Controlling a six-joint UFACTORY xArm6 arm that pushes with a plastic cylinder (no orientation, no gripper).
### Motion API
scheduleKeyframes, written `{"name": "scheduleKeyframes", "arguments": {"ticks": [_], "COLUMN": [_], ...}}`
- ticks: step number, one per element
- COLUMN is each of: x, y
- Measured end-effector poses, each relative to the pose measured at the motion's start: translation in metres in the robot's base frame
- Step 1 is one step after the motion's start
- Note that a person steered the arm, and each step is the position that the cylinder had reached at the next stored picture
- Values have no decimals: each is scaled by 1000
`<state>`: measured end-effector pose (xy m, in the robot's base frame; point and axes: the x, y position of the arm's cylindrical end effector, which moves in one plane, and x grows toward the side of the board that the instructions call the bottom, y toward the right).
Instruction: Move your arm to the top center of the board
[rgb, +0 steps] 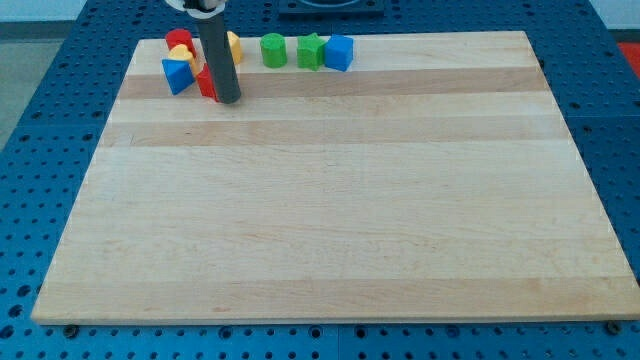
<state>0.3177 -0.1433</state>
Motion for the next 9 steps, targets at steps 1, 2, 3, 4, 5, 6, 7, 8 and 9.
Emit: {"name": "scheduleKeyframes", "arguments": {"ticks": [1,2,3,4,5,6,7,8,9], "x": [-4,-5,-7,-21,-35,-54,-76,-99,-116], "y": [0,5,53,108,167,223,265,274,259]}}
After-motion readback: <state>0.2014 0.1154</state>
